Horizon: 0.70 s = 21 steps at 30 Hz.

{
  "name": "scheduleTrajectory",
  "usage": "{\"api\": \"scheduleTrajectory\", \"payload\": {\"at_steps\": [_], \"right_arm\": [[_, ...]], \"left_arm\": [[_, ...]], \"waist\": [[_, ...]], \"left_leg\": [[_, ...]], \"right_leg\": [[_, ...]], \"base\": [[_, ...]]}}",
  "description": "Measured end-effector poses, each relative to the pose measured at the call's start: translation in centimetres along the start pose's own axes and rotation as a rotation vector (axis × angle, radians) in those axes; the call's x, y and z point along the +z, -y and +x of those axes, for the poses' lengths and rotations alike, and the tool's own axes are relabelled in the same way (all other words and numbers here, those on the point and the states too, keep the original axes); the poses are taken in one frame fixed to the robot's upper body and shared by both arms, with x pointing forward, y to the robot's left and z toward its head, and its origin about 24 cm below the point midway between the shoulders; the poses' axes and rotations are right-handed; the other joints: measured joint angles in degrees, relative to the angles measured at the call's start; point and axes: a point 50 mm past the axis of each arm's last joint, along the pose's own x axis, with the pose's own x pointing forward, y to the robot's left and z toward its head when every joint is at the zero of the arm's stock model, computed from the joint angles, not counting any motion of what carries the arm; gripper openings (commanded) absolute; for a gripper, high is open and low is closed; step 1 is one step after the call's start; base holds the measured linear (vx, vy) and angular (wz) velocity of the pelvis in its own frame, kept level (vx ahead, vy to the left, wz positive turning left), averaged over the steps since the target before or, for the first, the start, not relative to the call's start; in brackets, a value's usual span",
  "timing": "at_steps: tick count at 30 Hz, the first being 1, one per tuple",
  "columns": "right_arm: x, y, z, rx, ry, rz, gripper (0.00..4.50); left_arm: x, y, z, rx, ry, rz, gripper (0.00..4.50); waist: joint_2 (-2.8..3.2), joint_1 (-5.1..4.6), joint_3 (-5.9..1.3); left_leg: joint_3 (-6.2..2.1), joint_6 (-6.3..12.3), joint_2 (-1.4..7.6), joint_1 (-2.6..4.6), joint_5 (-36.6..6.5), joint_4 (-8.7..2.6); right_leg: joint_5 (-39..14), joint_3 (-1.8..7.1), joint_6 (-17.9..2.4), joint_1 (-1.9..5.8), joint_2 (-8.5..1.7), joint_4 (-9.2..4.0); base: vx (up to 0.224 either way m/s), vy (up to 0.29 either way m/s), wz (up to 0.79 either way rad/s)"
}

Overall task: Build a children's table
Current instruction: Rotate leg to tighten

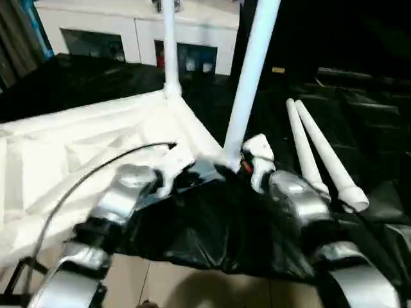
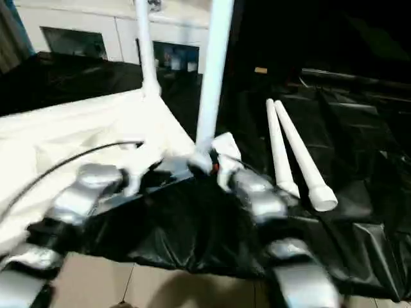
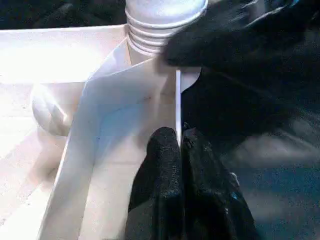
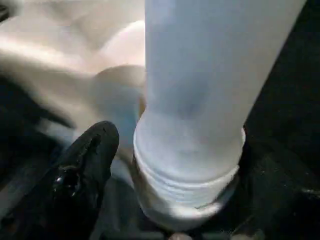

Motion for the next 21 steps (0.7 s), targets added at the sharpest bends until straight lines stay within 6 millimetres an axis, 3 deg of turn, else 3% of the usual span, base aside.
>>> {"api": "scheduleTrajectory", "payload": {"at_steps": [8,18,21], "right_arm": [[0.3,-1.1,-1.8,0.355,-0.052,-0.092,3.75],[0.2,-1.5,-2.6,0.458,-0.091,-0.086,2.84],[0.2,-1.6,-2.7,0.46,-0.092,-0.081,2.77]], "left_arm": [[-0.6,0.6,-2.2,-0.213,-0.01,0.051,0.0],[-0.9,0.9,-2.9,-0.299,-0.024,0.075,0.0],[-0.9,0.9,-2.9,-0.304,-0.025,0.076,0.0]], "waist": [[-0.32,0.68,0.19],[-0.58,1.04,0.22],[-0.59,1.06,0.22]], "left_leg": [[0.06,0.01,0.02,-0.08,0.0,-0.02],[0.07,0.01,0.03,-0.06,0.0,-0.02],[0.06,0.01,0.02,-0.06,0.0,-0.02]], "right_leg": [[0.0,0.0,-0.3,-0.02,-0.02,0.01],[0.0,-0.01,-0.3,-0.02,-0.02,0.02],[0.0,0.0,-0.3,-0.01,-0.02,0.02]], "base": [[0.0,0.0,0.0],[0.0,0.0,0.0],[0.0,0.0,0.0]]}}
